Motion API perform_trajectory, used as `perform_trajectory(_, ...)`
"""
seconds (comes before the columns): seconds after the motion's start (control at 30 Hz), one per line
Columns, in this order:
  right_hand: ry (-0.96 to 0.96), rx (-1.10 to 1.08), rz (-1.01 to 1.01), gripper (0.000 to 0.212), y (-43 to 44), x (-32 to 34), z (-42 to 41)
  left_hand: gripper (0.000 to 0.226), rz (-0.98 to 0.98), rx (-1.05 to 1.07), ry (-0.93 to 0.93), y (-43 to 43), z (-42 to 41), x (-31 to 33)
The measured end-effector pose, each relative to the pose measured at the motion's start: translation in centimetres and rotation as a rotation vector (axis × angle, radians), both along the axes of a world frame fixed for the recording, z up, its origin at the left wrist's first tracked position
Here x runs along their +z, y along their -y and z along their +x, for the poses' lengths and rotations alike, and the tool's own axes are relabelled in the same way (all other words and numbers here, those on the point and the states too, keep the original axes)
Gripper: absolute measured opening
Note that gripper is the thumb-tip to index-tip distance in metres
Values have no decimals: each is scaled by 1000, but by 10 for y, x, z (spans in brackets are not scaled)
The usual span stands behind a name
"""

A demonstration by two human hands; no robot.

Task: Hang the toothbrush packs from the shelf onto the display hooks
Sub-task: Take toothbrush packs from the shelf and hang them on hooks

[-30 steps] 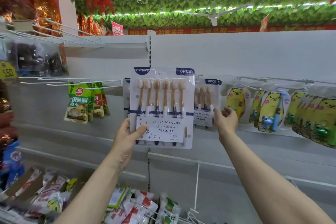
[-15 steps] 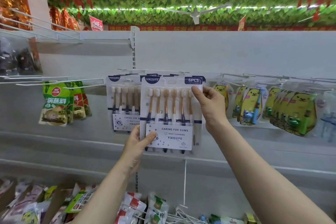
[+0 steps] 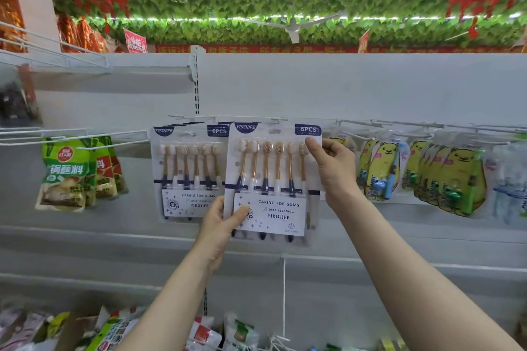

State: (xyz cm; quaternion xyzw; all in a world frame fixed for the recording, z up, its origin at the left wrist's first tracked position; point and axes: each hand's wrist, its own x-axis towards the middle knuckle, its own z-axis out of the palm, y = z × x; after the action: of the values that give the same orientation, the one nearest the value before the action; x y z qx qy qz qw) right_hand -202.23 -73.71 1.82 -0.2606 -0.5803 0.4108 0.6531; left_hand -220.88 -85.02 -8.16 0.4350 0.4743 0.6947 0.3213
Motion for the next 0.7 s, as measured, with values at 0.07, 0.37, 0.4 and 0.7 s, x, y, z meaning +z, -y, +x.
perform_trajectory(0.07,17,-14,-19,25,-5,-1,2,29,-4,2,-8,-5,0,0)
perform_trajectory(0.37,27,6,7,29,-8,-5,6,34,-2,-15,-20,-12,2,-12)
perform_trajectory(0.4,21,13,4,28,-8,-7,7,33,2,-17,-16,-12,3,-13)
perform_trajectory(0.7,-42,13,2,26,-15,-2,18,31,31,-5,-71,-17,10,-2)
